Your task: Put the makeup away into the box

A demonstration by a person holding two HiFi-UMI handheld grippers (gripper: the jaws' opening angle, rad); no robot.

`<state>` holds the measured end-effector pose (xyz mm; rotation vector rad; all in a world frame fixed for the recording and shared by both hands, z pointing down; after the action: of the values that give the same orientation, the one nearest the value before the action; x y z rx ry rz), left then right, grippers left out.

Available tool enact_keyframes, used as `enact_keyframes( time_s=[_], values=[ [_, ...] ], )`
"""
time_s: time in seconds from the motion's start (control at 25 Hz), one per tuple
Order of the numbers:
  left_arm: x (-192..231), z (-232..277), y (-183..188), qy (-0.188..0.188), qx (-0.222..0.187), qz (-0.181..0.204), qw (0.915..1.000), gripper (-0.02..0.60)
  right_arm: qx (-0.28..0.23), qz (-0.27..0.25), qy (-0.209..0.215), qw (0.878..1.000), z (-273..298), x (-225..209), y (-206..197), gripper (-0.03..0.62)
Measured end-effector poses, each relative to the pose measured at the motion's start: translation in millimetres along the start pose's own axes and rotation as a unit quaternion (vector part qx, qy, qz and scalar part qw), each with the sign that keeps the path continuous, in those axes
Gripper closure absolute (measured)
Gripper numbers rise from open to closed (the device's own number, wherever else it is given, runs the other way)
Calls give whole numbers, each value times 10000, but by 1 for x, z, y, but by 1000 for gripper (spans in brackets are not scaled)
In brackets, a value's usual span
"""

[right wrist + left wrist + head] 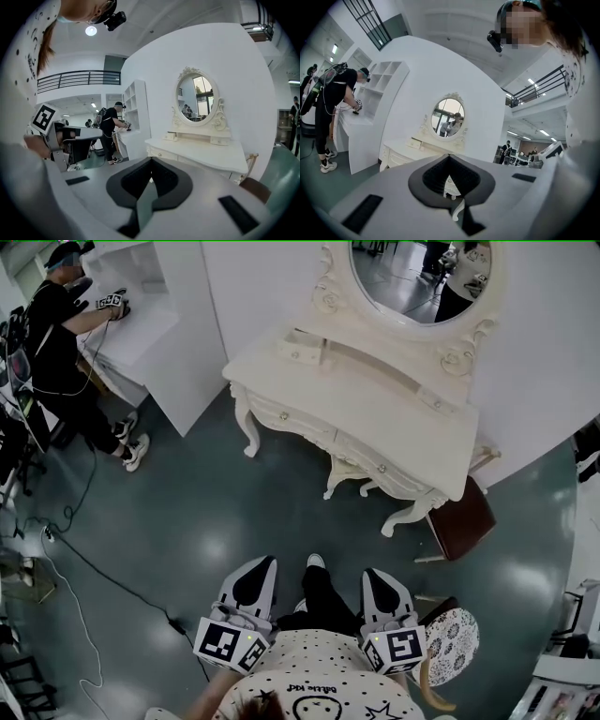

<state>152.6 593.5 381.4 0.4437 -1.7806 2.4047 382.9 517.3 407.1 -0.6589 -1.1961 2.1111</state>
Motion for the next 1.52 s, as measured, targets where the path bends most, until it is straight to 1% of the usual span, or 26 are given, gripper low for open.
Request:
enact_keyframes(
  time_s=[0.08, 0.16, 0.24, 0.32, 0.36, 0.48, 0.6, 0.72, 1.0, 1.2, 1.36, 1.52],
  values=[
    [7, 19, 7, -10, 64, -33, 10000, 586, 74, -21, 31, 10000, 14, -10, 11, 586],
    [16, 45, 17, -22, 24, -5, 10000, 586, 40, -122, 22, 9999, 33, -26, 26, 586],
    [28, 76, 27, 43, -42, 28, 10000, 586, -65, -275, 10, 9996, 59, -46, 40, 586],
    [39, 105, 38, 148, -85, 2, 9999, 586, -136, -282, 14, 9995, 81, -68, 53, 586],
    [41, 118, 46, 164, -148, 9, 9998, 586, -161, -267, 29, 9995, 90, -78, 62, 586],
    [46, 149, 72, 91, -389, 237, 9989, 586, -275, -350, 155, 9989, 120, -99, 87, 586],
    [55, 172, 86, 168, -440, 247, 9986, 586, -311, -468, 293, 9980, 147, -107, 105, 586],
    [59, 189, 92, 179, -420, 248, 9986, 586, -274, -602, 321, 9973, 164, -117, 115, 586],
    [65, 210, 97, 153, -343, 279, 9989, 586, -308, -499, 160, 9981, 179, -134, 122, 586],
    [74, 219, 99, 59, -284, 241, 9993, 586, -237, -448, 93, 9987, 187, -134, 124, 586],
    [88, 230, 104, -47, -249, 199, 9995, 586, -198, -437, -9, 9988, 200, -131, 129, 586],
    [114, 243, 114, -178, -211, 184, 9994, 586, -112, -285, -108, 9995, 223, -123, 139, 586]
  ],
)
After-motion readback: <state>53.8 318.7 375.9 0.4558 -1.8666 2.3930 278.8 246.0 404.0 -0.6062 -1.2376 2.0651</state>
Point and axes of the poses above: the fingertips, and each gripper's own axes: z forward along the fingers, x to its left, y out of its top, the point moved 8 cm from there along -z, backward along the fingers, and after that the axes turned 7 degrees about x, right-handed, at the moved point
